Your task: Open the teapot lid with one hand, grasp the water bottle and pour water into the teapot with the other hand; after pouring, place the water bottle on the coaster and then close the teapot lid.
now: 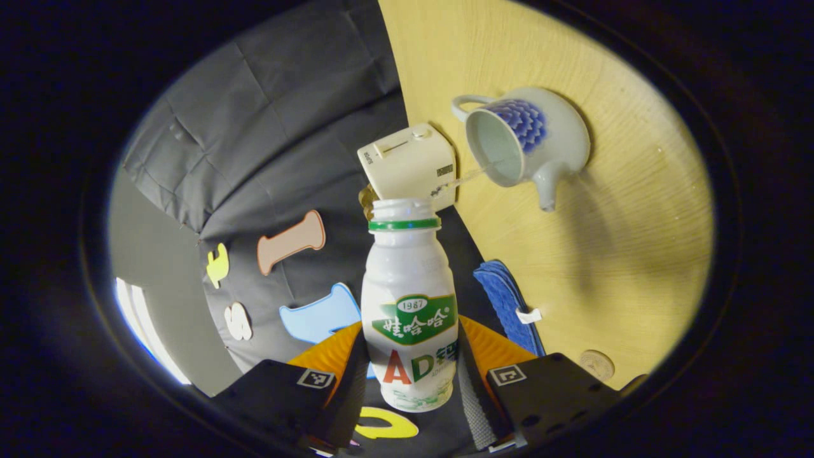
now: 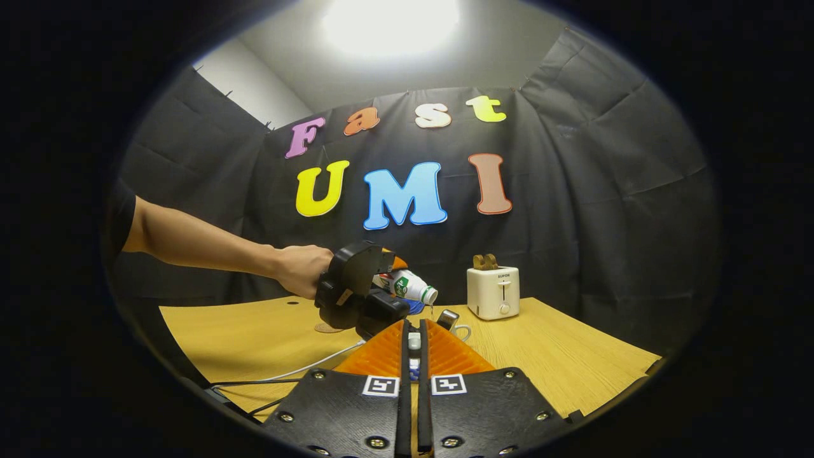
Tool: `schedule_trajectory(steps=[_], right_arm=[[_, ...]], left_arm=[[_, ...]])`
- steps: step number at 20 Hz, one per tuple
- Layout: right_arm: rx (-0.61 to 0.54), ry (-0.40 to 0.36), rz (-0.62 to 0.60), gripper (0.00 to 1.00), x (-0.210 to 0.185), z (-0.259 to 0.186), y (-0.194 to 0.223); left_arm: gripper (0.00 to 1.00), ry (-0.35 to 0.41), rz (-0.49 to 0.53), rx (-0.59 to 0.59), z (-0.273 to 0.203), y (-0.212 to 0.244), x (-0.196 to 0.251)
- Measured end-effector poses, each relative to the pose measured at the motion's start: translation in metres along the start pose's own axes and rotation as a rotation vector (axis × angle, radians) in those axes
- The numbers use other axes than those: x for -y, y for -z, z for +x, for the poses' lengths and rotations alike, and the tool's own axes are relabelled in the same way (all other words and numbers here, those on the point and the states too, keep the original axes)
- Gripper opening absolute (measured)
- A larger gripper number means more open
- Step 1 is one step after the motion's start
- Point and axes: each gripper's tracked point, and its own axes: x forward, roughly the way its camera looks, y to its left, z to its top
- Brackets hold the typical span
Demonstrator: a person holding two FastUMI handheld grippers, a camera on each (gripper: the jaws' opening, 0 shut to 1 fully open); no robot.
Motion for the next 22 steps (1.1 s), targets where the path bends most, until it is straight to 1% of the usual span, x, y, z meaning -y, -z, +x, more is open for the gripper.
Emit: schedule_trajectory(steps=[5, 6, 7, 8, 9, 10, 11, 14, 15, 16, 17, 18, 19, 20, 21, 22], right_arm=[[0.005, -0.003, -0.002, 0.04, -0.0013, -0.0012, -0.0018], [0.003, -0.003, -0.001, 0.04, -0.0008, -0.0002, -0.0011], [0.002, -0.002, 0.001, 0.04, -0.0004, 0.0005, -0.0009], [0.000, -0.001, 0.003, 0.04, -0.0001, 0.0007, -0.0003], [-0.001, -0.002, 0.004, 0.04, -0.0001, 0.0011, 0.0001], [-0.001, -0.001, 0.004, 0.04, -0.0001, 0.0006, -0.0002], [0.000, -0.002, 0.003, 0.04, -0.0004, 0.0009, -0.0005], [-0.001, -0.002, 0.001, 0.04, -0.0008, 0.0014, 0.0011], [-0.002, -0.003, 0.001, 0.04, -0.0012, 0.0006, 0.0010], [-0.001, -0.003, 0.002, 0.04, -0.0016, 0.0002, 0.0005], [-0.001, -0.003, 0.002, 0.04, -0.0015, 0.0004, -0.0004], [0.000, -0.002, 0.001, 0.04, -0.0008, 0.0005, 0.0002], [0.001, -0.003, 0.002, 0.04, -0.0008, 0.0007, -0.0003], [0.001, -0.002, 0.002, 0.04, -0.0001, 0.0008, -0.0002], [0.000, -0.001, 0.003, 0.04, 0.0004, 0.0017, 0.0000], [-0.001, -0.001, 0.005, 0.04, 0.0001, 0.0013, 0.0003]], left_arm=[[0.73, -0.009, 0.034, 0.009, -0.0010, -0.0022, -0.0023], [0.68, -0.012, 0.042, 0.011, -0.0007, -0.0017, -0.0028], [0.78, -0.014, 0.050, 0.014, -0.0013, -0.0026, -0.0031], [0.78, -0.018, 0.058, 0.016, 0.0000, -0.0009, -0.0042], [0.73, -0.021, 0.063, 0.018, 0.0008, 0.0000, -0.0041], [0.78, -0.024, 0.067, 0.020, 0.0005, -0.0006, -0.0045], [0.73, -0.027, 0.074, 0.023, 0.0005, -0.0014, -0.0050], [0.73, -0.044, 0.103, 0.030, -0.0006, -0.0034, -0.0074], [0.68, -0.047, 0.107, 0.032, 0.0020, -0.0004, -0.0075], [0.78, -0.048, 0.108, 0.034, 0.0020, -0.0012, -0.0070], [0.78, -0.048, 0.108, 0.036, 0.0015, -0.0022, -0.0063], [0.68, -0.046, 0.108, 0.036, 0.0016, -0.0017, -0.0066], [0.73, -0.041, 0.108, 0.038, 0.0006, -0.0036, -0.0058], [0.76, -0.035, 0.107, 0.039, -0.0006, -0.0056, -0.0047], [0.73, -0.025, 0.103, 0.040, -0.0019, -0.0078, -0.0027], [0.78, -0.015, 0.096, 0.042, -0.0027, -0.0092, -0.0013]])
